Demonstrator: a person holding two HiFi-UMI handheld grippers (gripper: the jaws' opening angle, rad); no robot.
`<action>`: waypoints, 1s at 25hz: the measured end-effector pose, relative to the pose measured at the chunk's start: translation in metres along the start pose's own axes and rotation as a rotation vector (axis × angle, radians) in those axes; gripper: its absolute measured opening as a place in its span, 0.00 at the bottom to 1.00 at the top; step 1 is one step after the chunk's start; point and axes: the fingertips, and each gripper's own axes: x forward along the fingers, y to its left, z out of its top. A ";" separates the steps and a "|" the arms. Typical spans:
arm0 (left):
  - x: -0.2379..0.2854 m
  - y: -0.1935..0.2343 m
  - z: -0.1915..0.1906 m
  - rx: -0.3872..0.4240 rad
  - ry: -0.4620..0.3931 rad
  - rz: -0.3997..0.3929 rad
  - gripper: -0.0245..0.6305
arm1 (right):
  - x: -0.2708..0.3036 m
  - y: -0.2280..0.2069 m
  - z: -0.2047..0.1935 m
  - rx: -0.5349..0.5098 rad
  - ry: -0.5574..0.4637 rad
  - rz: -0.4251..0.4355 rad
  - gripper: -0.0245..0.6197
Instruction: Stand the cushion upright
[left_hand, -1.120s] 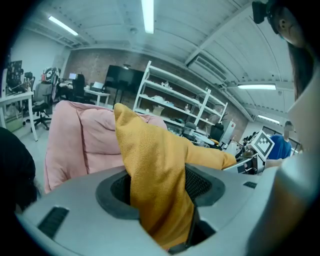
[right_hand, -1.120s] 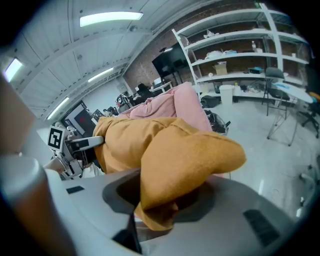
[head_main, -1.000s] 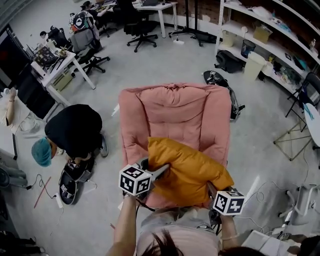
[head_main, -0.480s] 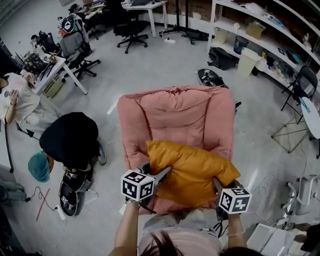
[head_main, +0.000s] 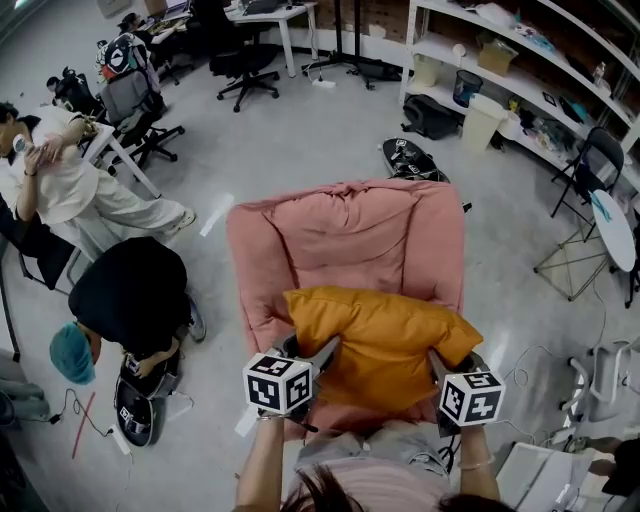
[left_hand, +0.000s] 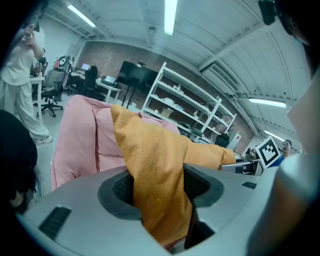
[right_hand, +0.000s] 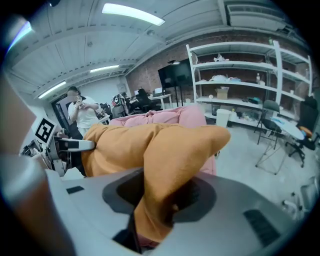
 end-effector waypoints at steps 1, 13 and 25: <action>0.000 0.001 0.003 -0.007 -0.007 0.010 0.40 | 0.002 -0.001 0.005 -0.012 -0.001 0.007 0.30; 0.004 0.034 0.025 -0.107 -0.084 0.156 0.40 | 0.052 0.006 0.057 -0.146 0.022 0.144 0.30; 0.023 0.057 0.053 -0.135 -0.105 0.236 0.41 | 0.092 0.001 0.098 -0.181 0.024 0.235 0.30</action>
